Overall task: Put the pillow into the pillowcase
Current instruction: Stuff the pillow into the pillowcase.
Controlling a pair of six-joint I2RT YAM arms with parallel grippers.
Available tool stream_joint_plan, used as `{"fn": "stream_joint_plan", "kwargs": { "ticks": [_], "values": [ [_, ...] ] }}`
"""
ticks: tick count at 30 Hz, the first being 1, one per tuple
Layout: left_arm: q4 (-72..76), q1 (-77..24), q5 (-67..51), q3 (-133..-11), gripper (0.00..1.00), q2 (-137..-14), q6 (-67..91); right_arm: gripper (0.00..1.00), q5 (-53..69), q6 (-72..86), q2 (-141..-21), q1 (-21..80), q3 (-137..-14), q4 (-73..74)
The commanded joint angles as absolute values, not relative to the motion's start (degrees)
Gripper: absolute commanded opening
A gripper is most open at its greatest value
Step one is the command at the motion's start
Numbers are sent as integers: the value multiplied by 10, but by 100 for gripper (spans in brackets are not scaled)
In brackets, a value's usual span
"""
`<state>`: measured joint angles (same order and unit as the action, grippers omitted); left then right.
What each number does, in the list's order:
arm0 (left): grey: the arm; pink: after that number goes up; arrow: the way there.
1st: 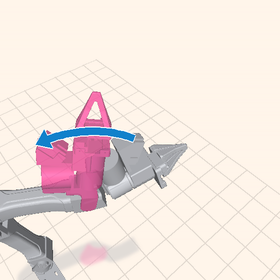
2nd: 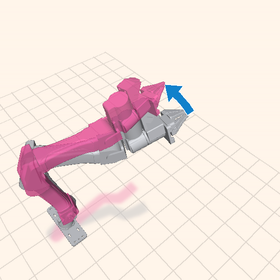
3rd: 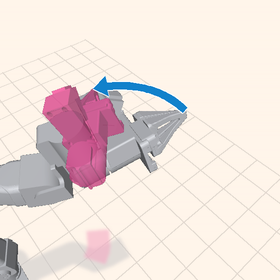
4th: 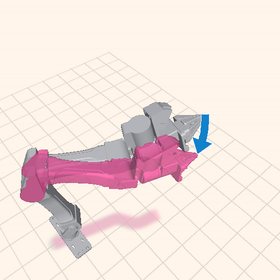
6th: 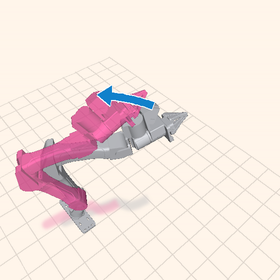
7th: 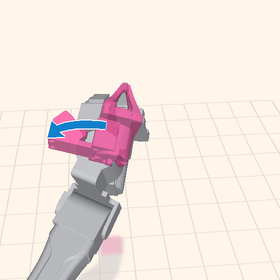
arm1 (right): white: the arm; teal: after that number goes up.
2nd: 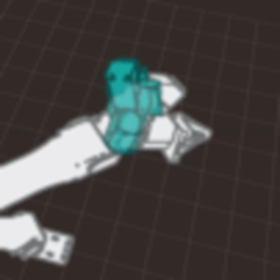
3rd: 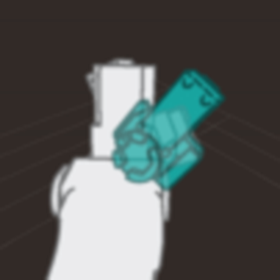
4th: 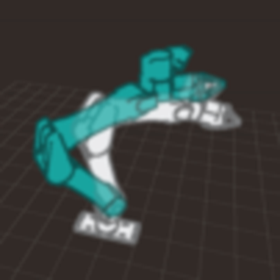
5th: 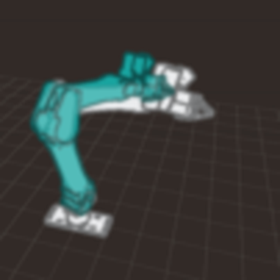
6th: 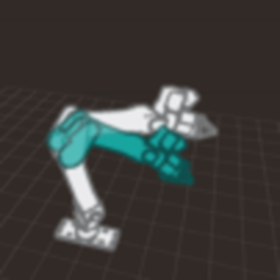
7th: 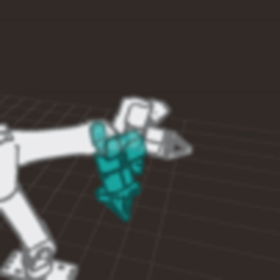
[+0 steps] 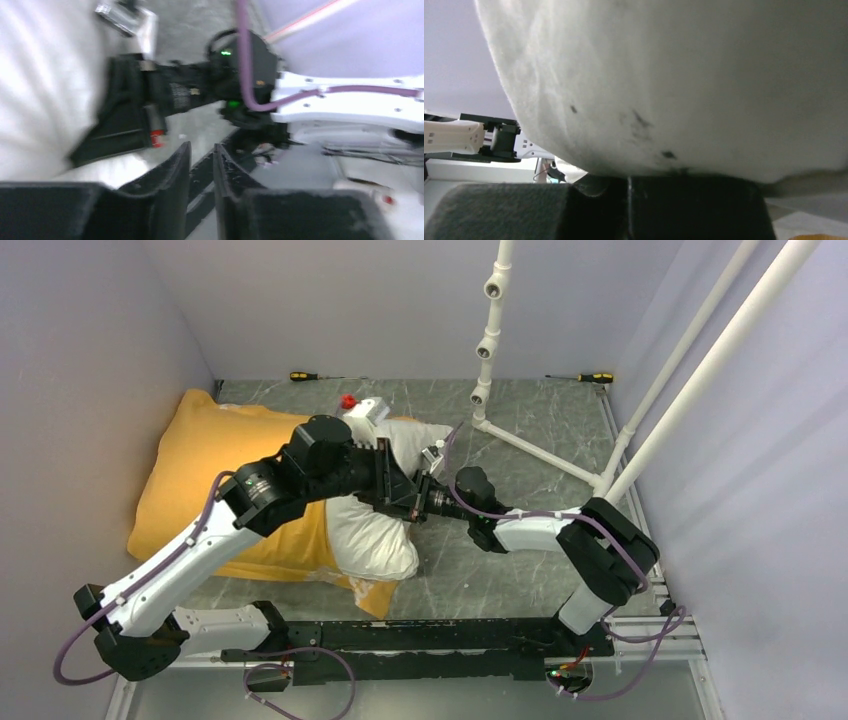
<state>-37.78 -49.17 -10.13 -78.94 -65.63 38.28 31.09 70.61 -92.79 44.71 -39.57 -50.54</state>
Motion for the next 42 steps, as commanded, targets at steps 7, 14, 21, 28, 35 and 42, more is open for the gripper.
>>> {"fn": "stream_joint_plan", "kwargs": {
  "ticks": [7, 14, 21, 28, 35, 42],
  "values": [
    [-741, -492, 333, -857, 70, -666, 407, 0, 282, 662, -870, 454, -390, -465],
    [-780, -492, 445, -819, 67, -704, 436, 0, 287, 657, -869, 454, -391, -458],
    [-881, -491, 545, -839, 59, -739, 509, 0, 286, 662, -874, 457, -387, -460],
    [-919, -490, 600, -850, 57, -739, 535, 0, 282, 665, -877, 459, -382, -462],
    [-869, -480, 603, -846, 48, -806, 485, 0, 288, 678, -885, 460, -386, -482],
    [-817, -492, 539, -905, 0, -874, 388, 0, 290, 681, -883, 461, -391, -491]
  ]
}}
